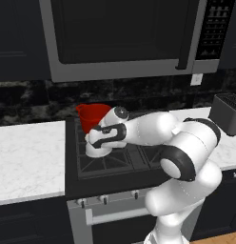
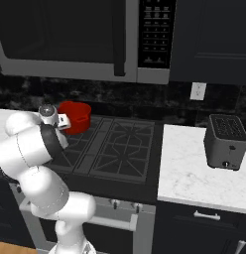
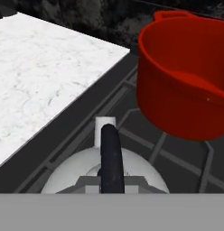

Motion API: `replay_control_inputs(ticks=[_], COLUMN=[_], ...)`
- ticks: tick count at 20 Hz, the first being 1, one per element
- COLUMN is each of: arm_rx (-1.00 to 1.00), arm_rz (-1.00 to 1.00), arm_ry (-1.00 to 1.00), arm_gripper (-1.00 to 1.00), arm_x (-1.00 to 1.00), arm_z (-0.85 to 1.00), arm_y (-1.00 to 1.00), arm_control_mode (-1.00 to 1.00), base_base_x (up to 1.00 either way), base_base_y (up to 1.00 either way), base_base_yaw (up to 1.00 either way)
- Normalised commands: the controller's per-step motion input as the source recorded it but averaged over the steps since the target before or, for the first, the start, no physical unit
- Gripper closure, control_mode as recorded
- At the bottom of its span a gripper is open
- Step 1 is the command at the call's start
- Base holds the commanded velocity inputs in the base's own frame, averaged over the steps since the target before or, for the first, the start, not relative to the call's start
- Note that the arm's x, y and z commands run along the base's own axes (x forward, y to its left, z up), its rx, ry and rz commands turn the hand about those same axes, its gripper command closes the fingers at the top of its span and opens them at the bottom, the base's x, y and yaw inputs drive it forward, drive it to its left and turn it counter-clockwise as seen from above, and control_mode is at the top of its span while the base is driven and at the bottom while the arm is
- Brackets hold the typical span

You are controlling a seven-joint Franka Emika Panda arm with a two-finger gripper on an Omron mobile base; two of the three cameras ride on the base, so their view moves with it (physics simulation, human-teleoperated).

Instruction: Pick the kettle from the counter and place it on a stove burner. Then turn the burner on.

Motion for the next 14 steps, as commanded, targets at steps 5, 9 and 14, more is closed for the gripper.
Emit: replay_control_inputs(ticks=[5,9,14], arm_rx=[0.00,0.00,0.00], arm_rz=[0.00,0.00,0.00], arm_ry=[-0.01,-0.02,-0.01], arm_gripper=[1.00,1.00,1.00], arm_x=[0.38,0.37,0.24], arm_z=[-0.20,-0.23,-0.28], arm_y=[0.11,0.16,0.11], arm_control_mode=[-1.00,-1.00,-1.00], base_base_x=[0.00,0.00,0.00], base_base_y=[0.00,0.00,0.00], base_base_yaw=[0.00,0.00,0.00])
